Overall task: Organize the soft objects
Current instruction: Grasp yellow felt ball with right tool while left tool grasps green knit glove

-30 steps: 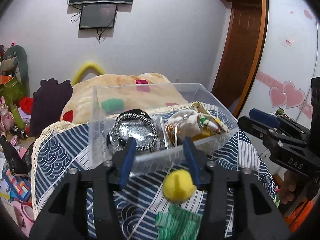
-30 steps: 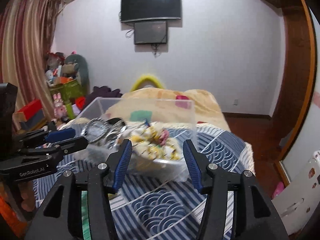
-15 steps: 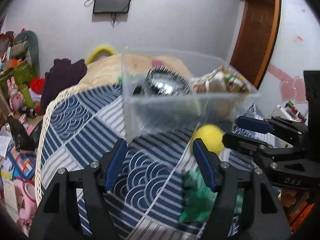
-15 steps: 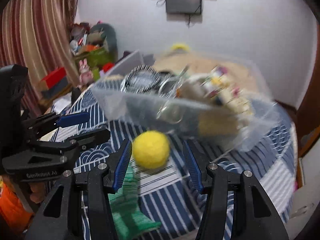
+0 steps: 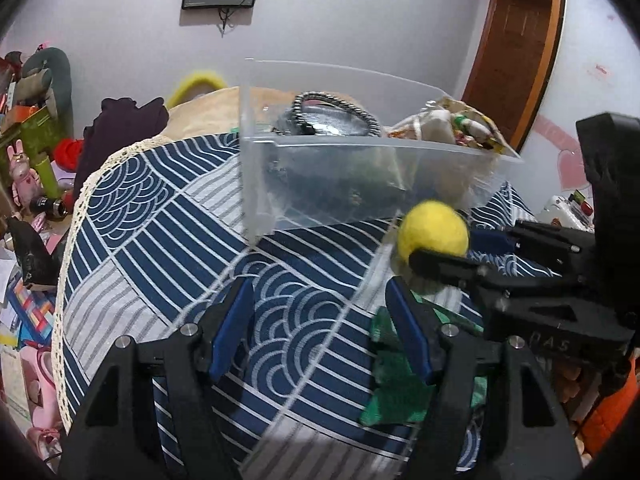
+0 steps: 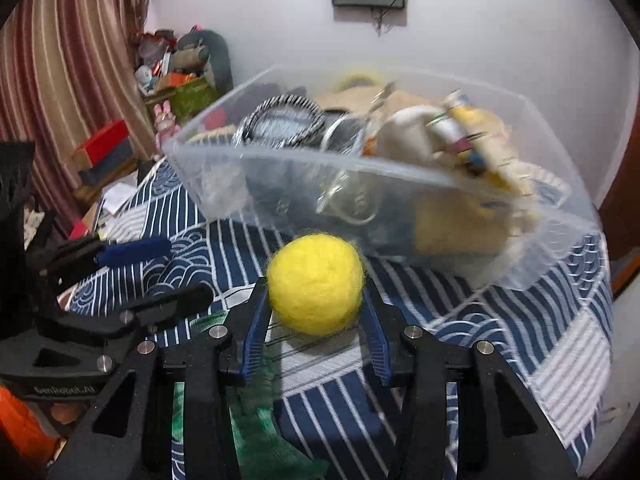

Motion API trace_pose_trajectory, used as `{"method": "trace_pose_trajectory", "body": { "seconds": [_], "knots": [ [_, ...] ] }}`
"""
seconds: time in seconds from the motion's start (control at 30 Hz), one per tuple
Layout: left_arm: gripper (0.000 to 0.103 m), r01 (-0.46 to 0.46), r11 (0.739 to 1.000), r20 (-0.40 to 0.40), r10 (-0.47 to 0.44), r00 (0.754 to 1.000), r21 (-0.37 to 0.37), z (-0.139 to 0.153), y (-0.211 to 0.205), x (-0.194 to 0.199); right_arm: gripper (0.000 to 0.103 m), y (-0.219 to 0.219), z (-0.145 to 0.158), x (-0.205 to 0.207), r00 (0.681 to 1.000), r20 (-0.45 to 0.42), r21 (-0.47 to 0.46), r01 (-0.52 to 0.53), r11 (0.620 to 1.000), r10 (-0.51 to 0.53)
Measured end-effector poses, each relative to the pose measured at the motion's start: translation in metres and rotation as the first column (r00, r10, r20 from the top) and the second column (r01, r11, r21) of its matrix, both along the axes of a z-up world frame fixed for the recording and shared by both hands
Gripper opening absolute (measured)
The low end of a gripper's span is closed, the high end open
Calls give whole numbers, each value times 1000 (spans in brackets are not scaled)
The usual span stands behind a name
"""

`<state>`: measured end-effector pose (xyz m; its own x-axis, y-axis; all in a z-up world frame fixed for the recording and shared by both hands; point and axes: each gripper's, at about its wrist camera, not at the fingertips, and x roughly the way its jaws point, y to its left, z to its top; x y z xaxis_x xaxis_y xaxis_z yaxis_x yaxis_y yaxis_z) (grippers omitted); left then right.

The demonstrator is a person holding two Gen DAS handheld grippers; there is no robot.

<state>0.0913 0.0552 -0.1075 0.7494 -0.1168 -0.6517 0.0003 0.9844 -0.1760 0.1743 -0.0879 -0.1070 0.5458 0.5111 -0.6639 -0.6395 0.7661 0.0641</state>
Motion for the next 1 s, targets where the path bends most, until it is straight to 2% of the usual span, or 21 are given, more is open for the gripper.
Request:
{"method": "trace_pose_trajectory", "body": {
  "seconds": [0.17, 0.43, 0.47, 0.5, 0.53, 0.6, 0.63, 0.7, 0.73, 0.8, 0.9, 1.0],
  "knots": [
    [80, 37, 999, 0, -37, 999, -7, 4, -17, -6, 40, -31, 11, -9, 997, 35, 43, 70, 997, -71],
    [80, 124, 992, -49, -124, 991, -7, -9, -53, -9, 40, -59, 11, -19, 990, 13, 80, 142, 987, -143],
    [77, 129, 992, -58, -129, 990, -8, -12, -57, -9, 40, -62, 10, -20, 989, 7, 84, 144, 986, -146],
    [68, 131, 991, -61, -131, 989, -11, -15, -60, -9, 40, -63, 9, -20, 989, 1, 86, 145, 986, -146],
    [64, 129, 992, -56, -129, 990, -6, -17, -63, -11, 40, -63, 7, -21, 989, -6, 88, 145, 986, -145],
    [51, 140, 990, -41, -140, 989, 9, -18, -68, -16, 40, -65, 5, -21, 990, -14, 87, 144, 986, -144],
    [48, 150, 988, -40, -149, 988, 19, -19, -72, -18, 40, -64, 5, -21, 990, -15, 85, 142, 986, -141],
    [35, 159, 987, -30, -158, 987, 36, -19, -77, -22, 40, -62, 6, -23, 991, -11, 87, 137, 987, -136],
    [34, 157, 987, -26, -156, 987, 38, -19, -78, -22, 40, -63, 6, -24, 991, -8, 89, 134, 987, -134],
    [24, 157, 987, -21, -157, 987, 33, -18, -76, -20, 40, -64, 8, -27, 991, 4, 93, 131, 987, -132],
    [21, 152, 988, -7, -151, 988, 25, -14, -69, -22, 40, -67, 10, -29, 991, 19, 95, 128, 987, -131],
    [21, 127, 991, 25, -129, 991, 51, -6, -60, -30, 40, -67, 14, -28, 991, 32, 98, 127, 987, -131]
  ]
}}
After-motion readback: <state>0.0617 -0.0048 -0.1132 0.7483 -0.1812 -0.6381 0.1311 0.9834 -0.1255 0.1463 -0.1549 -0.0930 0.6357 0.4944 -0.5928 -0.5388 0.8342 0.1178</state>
